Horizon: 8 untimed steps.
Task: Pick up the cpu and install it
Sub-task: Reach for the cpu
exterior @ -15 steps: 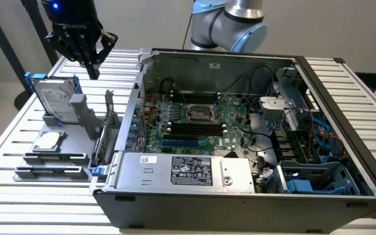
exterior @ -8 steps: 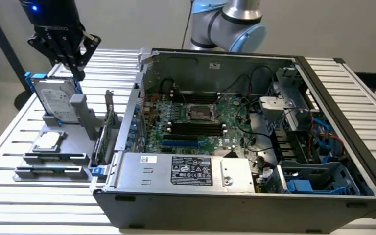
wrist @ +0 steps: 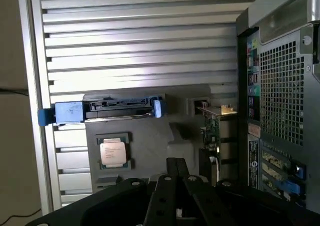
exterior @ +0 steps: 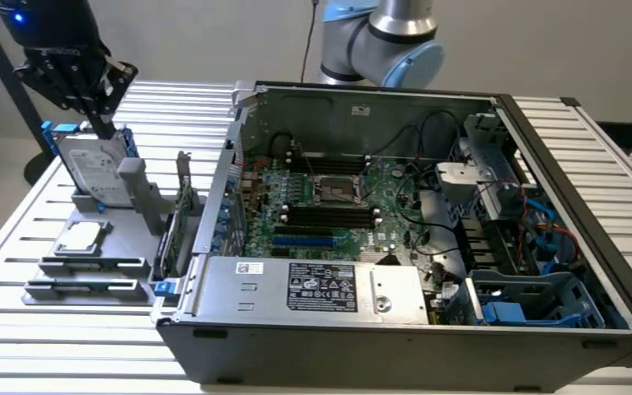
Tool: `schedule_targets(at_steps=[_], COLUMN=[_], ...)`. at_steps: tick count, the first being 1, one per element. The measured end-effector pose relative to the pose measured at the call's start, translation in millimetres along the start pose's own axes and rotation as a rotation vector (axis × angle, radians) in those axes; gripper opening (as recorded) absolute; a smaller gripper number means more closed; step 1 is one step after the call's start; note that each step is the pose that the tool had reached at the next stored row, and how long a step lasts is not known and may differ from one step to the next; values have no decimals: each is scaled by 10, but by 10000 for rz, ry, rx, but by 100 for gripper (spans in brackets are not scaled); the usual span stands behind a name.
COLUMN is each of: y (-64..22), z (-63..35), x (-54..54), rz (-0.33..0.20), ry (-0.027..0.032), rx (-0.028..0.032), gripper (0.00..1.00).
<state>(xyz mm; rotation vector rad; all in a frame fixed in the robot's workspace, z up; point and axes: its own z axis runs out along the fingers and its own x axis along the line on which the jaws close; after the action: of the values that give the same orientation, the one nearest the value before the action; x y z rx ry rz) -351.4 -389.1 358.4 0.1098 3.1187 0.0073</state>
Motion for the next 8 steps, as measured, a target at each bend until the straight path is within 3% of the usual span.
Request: schedule_targets(at_steps=[8], y=[-13], z=[51], x=[362], rz=[-3], ry=[-7], rx=[93], gripper=[11])
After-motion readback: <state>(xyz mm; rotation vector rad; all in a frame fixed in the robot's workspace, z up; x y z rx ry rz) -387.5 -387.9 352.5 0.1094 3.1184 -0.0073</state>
